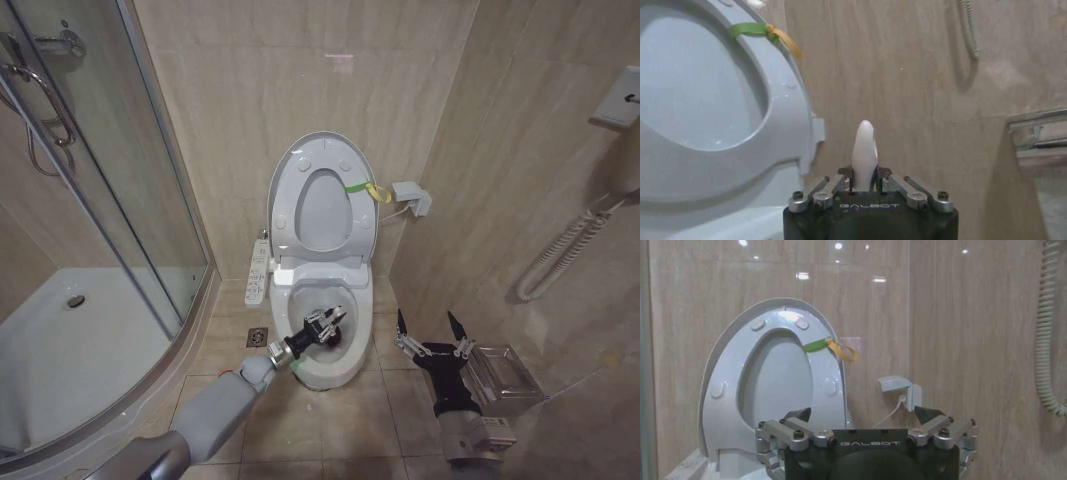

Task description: Open the toilet lid, clean the toilet bowl with a toilet brush, close the toilet lid, and flush.

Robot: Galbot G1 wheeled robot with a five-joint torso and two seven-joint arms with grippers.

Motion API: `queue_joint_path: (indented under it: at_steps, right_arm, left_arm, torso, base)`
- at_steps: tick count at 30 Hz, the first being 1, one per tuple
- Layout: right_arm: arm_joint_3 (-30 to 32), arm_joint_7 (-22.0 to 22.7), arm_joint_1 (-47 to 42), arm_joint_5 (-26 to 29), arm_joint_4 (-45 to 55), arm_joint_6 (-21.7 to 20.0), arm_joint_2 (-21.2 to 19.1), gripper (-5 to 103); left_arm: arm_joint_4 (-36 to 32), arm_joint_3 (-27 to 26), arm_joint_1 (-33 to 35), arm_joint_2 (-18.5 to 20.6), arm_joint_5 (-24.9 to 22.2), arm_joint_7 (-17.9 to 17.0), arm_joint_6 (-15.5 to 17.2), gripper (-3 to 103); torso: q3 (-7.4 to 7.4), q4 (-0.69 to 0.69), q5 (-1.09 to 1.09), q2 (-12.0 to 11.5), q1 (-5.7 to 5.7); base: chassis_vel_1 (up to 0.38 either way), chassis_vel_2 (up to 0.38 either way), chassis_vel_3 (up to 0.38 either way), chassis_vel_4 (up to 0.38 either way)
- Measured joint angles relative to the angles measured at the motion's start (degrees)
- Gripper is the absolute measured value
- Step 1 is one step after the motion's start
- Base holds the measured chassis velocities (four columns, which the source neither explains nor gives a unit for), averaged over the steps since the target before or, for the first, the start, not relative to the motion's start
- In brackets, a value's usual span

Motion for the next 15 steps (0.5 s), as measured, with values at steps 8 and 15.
queue_joint_path:
  at_steps: [8, 15]
  right_arm:
    - [0.0, 0.0, 0.0, 0.0, 0.0, 0.0, 0.0, 100]
    - [0.0, 0.0, 0.0, 0.0, 0.0, 0.0, 0.0, 100]
  left_arm:
    - [-7.6, -0.3, 0.4, 1.5, -0.3, -1.3, 1.0, 22]
    - [-13.7, 1.1, 2.0, 1.8, -0.9, -2.9, 2.4, 22]
  torso:
    - [0.0, 0.0, 0.01, 0.0, 0.0]
    - [0.0, 0.01, 0.01, 0.0, 0.0]
  base:
    - [0.0, 0.0, 0.0, 0.0]
    - [0.0, 0.0, 0.0, 0.0]
